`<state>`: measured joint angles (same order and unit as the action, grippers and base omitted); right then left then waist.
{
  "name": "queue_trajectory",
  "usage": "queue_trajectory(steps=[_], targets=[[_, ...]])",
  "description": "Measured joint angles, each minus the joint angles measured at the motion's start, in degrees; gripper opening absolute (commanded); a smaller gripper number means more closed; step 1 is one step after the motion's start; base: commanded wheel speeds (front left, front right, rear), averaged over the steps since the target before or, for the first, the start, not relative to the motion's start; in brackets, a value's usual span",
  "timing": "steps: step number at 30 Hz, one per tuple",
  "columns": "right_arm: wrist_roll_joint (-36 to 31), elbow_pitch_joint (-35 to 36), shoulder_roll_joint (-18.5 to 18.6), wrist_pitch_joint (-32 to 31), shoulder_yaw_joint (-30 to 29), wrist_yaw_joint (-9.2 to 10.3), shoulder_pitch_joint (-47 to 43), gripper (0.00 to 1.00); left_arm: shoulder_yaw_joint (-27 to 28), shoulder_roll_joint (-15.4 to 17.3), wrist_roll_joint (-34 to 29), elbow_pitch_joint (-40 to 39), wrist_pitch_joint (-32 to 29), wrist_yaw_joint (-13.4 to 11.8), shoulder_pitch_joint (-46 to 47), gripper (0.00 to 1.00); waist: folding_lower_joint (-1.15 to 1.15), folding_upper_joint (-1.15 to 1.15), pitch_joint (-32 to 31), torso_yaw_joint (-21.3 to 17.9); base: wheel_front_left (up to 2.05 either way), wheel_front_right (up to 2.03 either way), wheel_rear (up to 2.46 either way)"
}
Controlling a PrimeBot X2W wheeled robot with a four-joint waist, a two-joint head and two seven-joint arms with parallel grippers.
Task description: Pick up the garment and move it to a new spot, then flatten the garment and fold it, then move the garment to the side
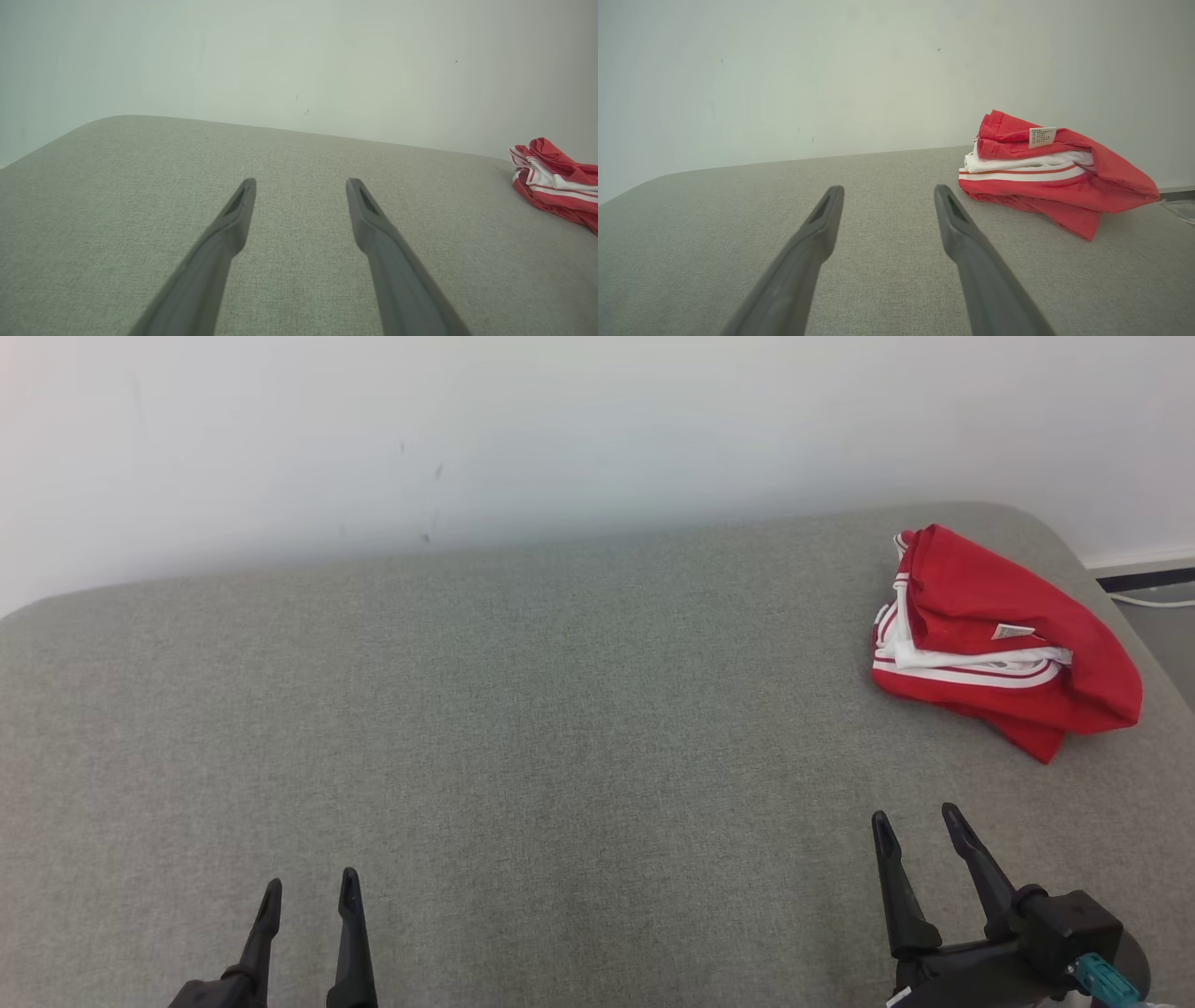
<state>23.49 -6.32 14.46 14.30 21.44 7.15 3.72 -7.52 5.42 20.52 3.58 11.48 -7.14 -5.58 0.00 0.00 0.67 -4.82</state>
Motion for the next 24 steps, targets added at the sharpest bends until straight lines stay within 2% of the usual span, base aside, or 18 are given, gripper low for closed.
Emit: queue_trajectory(steps=[24], targets=[[-2.96,2.19,-1.55,0.00,-1.69,0.00,-3.37,1.00,-0.65,0.07,-1.47,-0.03,0.22,0.00,-0.87,1.00,0.00,0.00,-1.55,0.49,0.00,0.00,0.00]])
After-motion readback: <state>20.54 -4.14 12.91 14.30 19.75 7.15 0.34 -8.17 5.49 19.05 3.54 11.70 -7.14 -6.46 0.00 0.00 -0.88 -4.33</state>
